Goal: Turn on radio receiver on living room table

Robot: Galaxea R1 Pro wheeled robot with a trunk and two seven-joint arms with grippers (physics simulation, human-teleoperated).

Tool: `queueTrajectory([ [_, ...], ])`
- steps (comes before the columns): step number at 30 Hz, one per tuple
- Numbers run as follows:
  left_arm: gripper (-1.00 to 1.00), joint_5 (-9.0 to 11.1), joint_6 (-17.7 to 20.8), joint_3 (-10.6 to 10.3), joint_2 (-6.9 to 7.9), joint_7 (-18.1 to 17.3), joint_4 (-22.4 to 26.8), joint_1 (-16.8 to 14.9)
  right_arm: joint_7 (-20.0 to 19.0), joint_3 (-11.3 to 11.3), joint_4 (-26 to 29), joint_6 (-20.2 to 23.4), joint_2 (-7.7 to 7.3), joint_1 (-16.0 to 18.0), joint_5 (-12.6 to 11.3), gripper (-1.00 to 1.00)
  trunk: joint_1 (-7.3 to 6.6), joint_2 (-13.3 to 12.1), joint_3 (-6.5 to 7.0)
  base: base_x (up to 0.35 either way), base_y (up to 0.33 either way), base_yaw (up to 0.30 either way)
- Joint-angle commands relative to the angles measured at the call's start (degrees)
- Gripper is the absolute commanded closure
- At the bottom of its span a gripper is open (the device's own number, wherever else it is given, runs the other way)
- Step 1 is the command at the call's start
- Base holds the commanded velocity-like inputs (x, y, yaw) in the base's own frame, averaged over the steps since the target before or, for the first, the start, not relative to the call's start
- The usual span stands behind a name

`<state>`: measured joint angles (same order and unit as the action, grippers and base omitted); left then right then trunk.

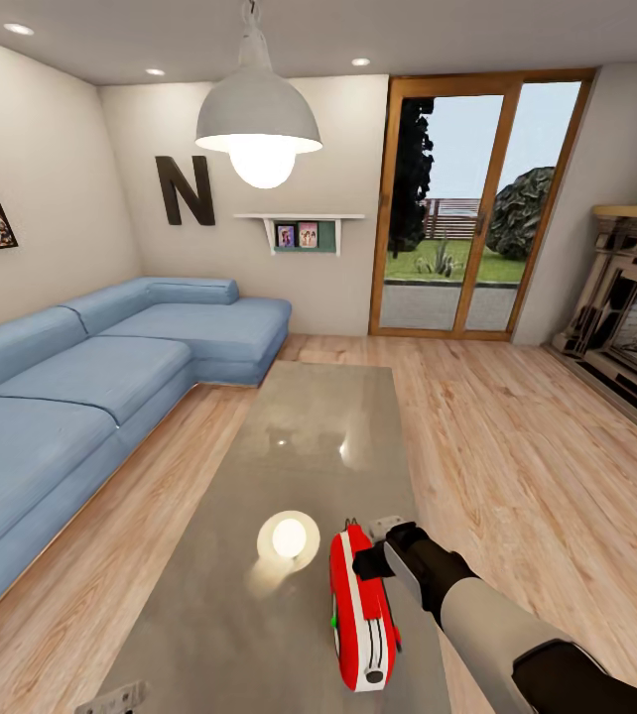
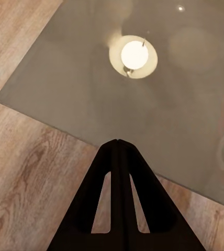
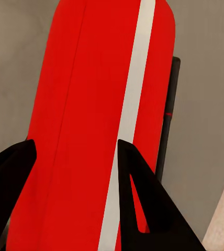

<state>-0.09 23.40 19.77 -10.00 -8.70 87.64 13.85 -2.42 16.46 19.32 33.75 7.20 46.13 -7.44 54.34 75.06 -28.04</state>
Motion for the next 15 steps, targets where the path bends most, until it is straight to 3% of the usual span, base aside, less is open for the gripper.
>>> queueTrajectory([
  [1,1.0,0.0,0.0,0.0,0.0,0.0,0.0,0.0,0.0,0.0,0.0,0.0,0.0,0.0,-0.1,1.0,0.0,0.0,0.0,0.0,0.0,0.0],
  [15,1.0,0.0,0.0,0.0,0.0,0.0,0.0,0.0,0.1,0.1,0.1,-0.3,0.0,0.0,0.2,1.0,0.0,0.0,0.0,0.0,0.0,0.0],
])
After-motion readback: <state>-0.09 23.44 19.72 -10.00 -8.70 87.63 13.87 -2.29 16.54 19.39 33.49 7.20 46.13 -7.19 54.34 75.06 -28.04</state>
